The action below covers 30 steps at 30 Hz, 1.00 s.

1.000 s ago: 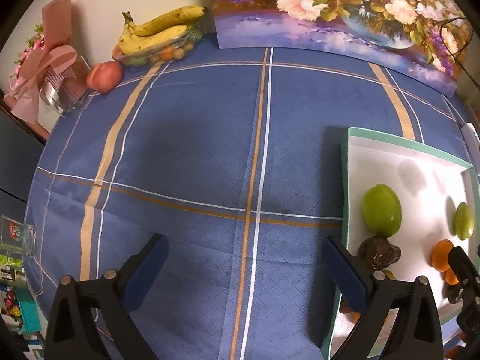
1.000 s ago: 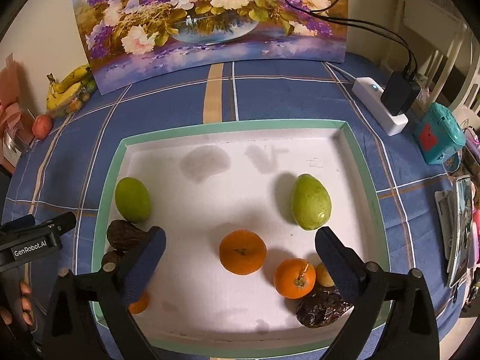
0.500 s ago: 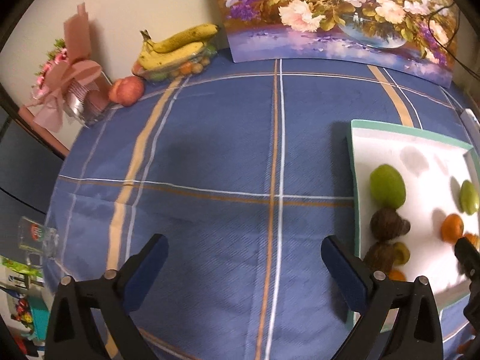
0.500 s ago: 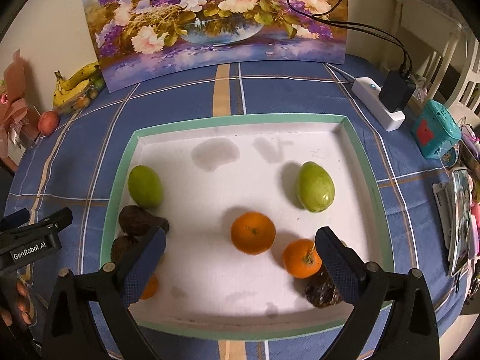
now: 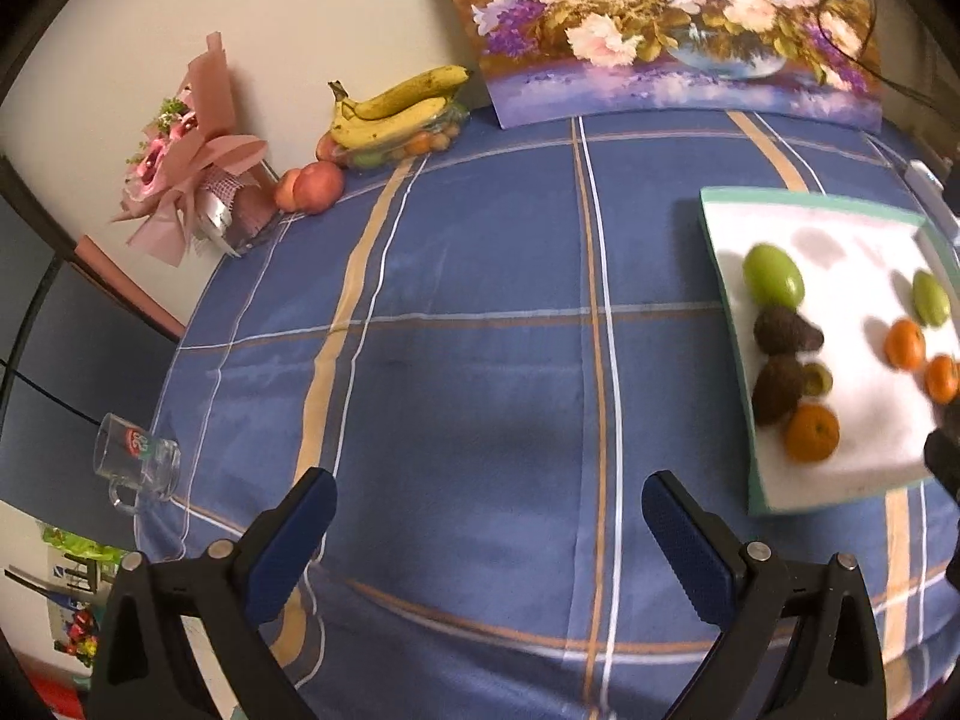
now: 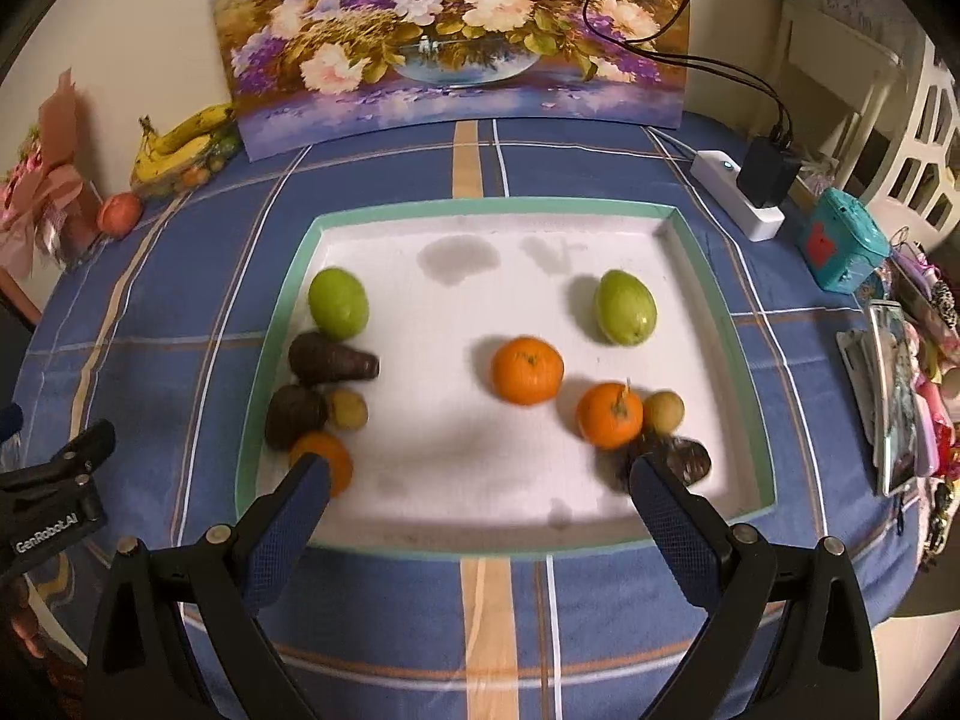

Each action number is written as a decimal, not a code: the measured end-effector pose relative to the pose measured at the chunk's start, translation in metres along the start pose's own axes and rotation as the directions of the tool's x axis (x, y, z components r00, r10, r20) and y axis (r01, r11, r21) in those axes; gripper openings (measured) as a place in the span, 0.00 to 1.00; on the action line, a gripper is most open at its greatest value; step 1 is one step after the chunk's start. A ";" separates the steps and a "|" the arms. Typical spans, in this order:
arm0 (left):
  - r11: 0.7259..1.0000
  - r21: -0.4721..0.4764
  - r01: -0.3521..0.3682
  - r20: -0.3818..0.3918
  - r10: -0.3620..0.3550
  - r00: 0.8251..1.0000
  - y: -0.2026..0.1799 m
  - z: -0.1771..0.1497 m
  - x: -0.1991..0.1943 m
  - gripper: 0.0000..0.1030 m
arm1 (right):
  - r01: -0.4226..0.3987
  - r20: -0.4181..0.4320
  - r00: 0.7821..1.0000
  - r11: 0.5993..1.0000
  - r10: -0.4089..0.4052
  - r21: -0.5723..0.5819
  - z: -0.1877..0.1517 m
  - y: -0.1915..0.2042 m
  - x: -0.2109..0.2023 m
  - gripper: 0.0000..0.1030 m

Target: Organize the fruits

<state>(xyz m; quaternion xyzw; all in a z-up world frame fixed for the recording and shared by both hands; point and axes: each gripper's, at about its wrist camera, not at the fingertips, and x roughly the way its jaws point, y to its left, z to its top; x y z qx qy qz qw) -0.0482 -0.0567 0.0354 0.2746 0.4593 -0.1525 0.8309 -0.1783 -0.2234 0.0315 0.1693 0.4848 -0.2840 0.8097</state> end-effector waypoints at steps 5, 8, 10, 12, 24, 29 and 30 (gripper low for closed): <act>0.999 -0.026 0.018 -0.028 -0.019 0.999 0.006 -0.007 -0.002 1.00 | 0.011 0.018 1.000 1.000 -0.010 -0.023 -0.014 0.006 -0.012 0.97; 0.999 -0.034 0.022 -0.032 -0.023 0.999 0.007 -0.008 -0.002 1.00 | 0.019 0.025 1.000 0.999 -0.018 -0.046 -0.021 0.011 -0.018 0.97; 0.999 -0.028 0.026 -0.037 -0.027 0.999 0.007 -0.007 -0.002 1.00 | 0.017 0.027 1.000 0.998 -0.016 -0.058 -0.024 0.013 -0.019 0.97; 0.999 -0.021 0.029 -0.035 -0.029 0.999 0.006 -0.007 -0.002 1.00 | 0.016 0.029 0.999 0.998 -0.014 -0.063 -0.024 0.014 -0.020 0.97; 0.999 -0.025 0.032 -0.037 -0.033 0.999 0.008 -0.007 -0.002 1.00 | 0.023 0.020 1.000 0.998 -0.022 -0.065 -0.024 0.015 -0.019 0.97; 0.999 -0.024 0.034 -0.036 -0.035 0.999 0.008 -0.007 -0.003 1.00 | 0.025 0.019 1.000 0.997 -0.024 -0.066 -0.024 0.015 -0.018 0.97; 0.999 -0.025 0.034 -0.037 -0.035 0.999 0.008 -0.007 -0.003 1.00 | 0.024 0.019 1.000 0.998 -0.023 -0.066 -0.024 0.015 -0.018 0.97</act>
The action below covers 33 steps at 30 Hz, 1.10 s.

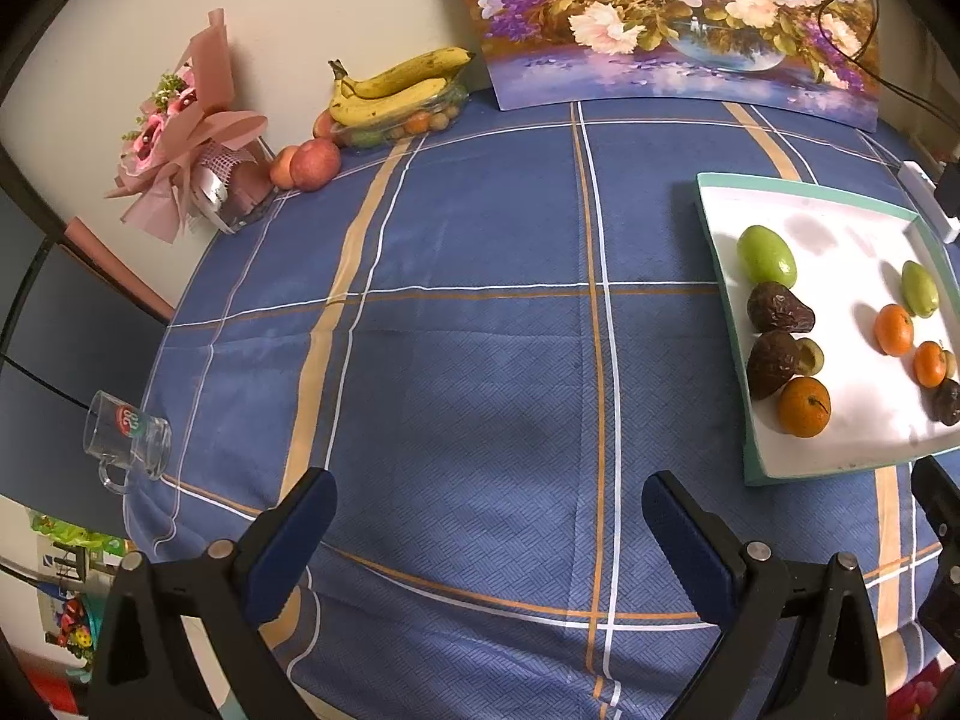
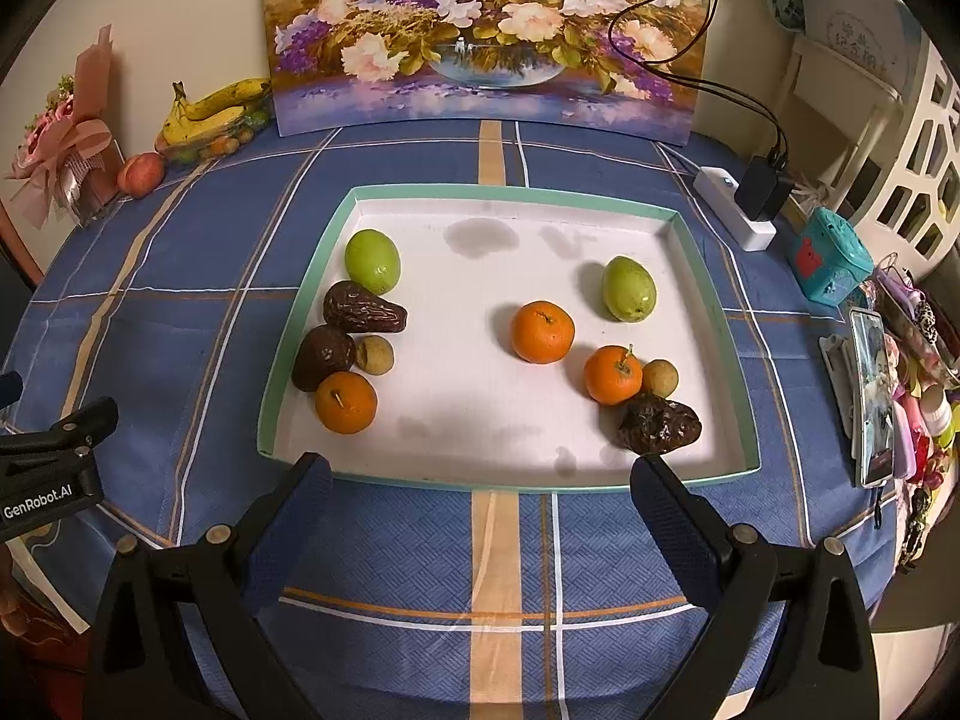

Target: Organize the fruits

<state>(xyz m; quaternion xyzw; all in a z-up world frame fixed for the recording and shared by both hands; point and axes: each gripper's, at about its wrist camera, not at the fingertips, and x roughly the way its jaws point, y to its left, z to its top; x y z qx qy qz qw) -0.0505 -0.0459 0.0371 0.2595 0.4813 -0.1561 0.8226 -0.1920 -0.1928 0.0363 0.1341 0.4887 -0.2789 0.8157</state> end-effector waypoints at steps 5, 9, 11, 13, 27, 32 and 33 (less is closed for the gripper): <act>1.000 -0.001 0.000 -0.003 0.000 1.000 -0.001 0.000 0.001 1.00 | 0.000 -0.003 1.000 1.000 0.000 -0.006 0.000 0.000 0.001 0.97; 1.000 -0.002 0.000 -0.004 0.000 1.000 0.000 0.000 0.001 1.00 | 0.001 -0.004 1.000 1.000 -0.001 -0.007 0.000 0.001 0.001 0.97; 1.000 -0.002 0.000 -0.004 0.000 1.000 0.000 0.000 0.001 1.00 | 0.002 -0.005 1.000 1.000 -0.002 -0.007 -0.001 0.001 0.001 0.97; 1.000 -0.002 0.001 -0.004 -0.001 1.000 0.000 0.000 0.001 1.00 | 0.003 -0.005 1.000 1.000 -0.003 -0.007 -0.001 0.001 0.002 0.97; 1.000 -0.003 0.002 -0.004 -0.002 1.000 0.000 0.000 0.000 1.00 | 0.005 -0.010 1.000 1.000 -0.005 -0.015 -0.001 0.002 0.002 0.97; 1.000 -0.004 0.000 0.001 0.000 1.000 0.000 0.001 0.000 1.00 | 0.004 -0.011 1.000 1.000 -0.004 -0.017 -0.001 0.002 0.003 0.97; 1.000 -0.004 0.001 0.001 -0.001 1.000 0.000 0.001 0.000 1.00 | 0.005 -0.011 1.000 1.000 -0.005 -0.018 -0.001 0.002 0.003 0.97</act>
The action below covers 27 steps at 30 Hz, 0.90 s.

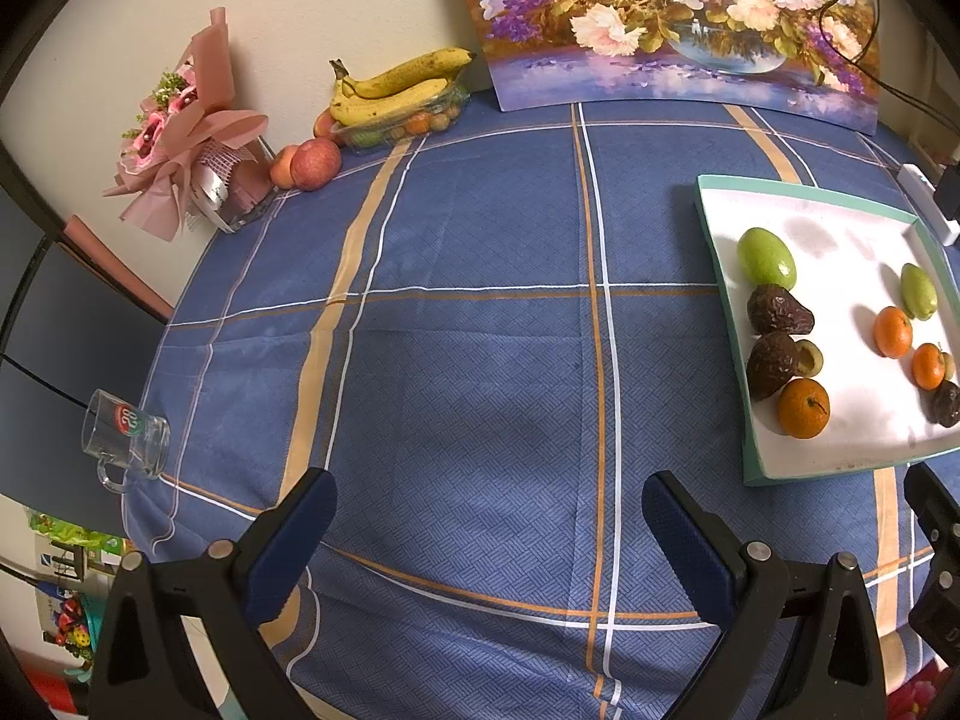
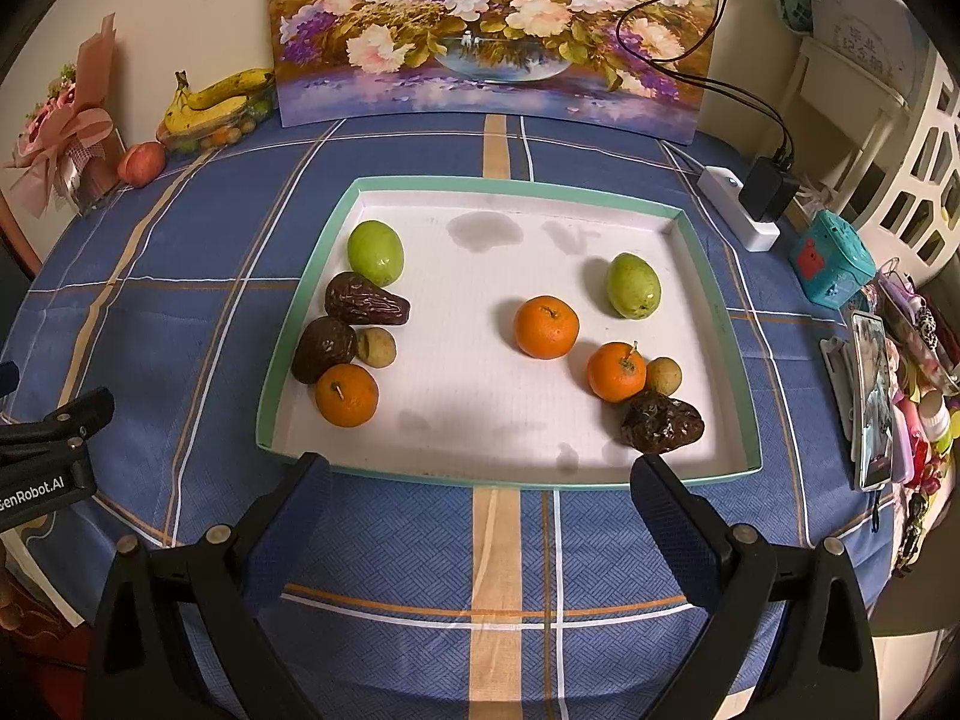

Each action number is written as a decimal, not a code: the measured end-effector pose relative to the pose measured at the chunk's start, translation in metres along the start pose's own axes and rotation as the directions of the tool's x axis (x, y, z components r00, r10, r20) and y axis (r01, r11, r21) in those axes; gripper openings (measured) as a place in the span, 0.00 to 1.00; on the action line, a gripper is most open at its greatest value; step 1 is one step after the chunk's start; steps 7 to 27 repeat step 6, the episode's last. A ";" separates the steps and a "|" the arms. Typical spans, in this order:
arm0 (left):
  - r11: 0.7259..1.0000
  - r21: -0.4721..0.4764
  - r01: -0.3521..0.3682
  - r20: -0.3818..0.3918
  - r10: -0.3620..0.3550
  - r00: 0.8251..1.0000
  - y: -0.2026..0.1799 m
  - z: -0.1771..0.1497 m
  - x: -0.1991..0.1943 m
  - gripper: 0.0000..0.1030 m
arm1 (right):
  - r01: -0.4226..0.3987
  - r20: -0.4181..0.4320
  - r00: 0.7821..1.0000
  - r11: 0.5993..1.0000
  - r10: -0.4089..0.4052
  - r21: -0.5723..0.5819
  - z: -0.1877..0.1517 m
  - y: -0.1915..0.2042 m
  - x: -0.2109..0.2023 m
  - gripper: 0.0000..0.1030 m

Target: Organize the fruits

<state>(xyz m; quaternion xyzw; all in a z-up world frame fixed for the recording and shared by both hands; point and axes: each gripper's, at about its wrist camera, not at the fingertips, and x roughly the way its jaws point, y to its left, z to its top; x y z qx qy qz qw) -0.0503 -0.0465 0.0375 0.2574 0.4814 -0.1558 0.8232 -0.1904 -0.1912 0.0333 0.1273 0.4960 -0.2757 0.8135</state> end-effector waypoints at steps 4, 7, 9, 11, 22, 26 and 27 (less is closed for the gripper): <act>1.000 -0.008 -0.001 0.005 0.001 1.000 0.001 0.000 -0.003 1.00 | 0.000 -0.001 1.000 1.000 0.000 0.000 0.000 0.000 0.000 0.97; 1.000 -0.011 -0.001 0.008 0.001 1.000 0.002 -0.001 -0.003 1.00 | 0.000 -0.001 1.000 1.000 0.000 -0.004 0.000 0.000 0.000 0.97; 1.000 -0.011 -0.001 0.008 0.001 1.000 0.002 -0.001 -0.003 1.00 | 0.000 -0.001 1.000 1.000 0.000 -0.004 0.000 0.000 0.000 0.97; 1.000 -0.011 -0.001 0.008 0.001 1.000 0.002 -0.001 -0.003 1.00 | 0.000 -0.001 1.000 1.000 0.000 -0.004 0.000 0.000 0.000 0.97; 1.000 -0.011 -0.001 0.008 0.001 1.000 0.002 -0.001 -0.003 1.00 | 0.000 -0.001 1.000 1.000 0.000 -0.004 0.000 0.000 0.000 0.97; 1.000 -0.011 -0.001 0.008 0.001 1.000 0.002 -0.001 -0.003 1.00 | 0.000 -0.001 1.000 1.000 0.000 -0.004 0.000 0.000 0.000 0.97; 1.000 -0.011 -0.001 0.008 0.001 1.000 0.002 -0.001 -0.003 1.00 | 0.000 -0.001 1.000 1.000 0.000 -0.004 0.000 0.000 0.000 0.97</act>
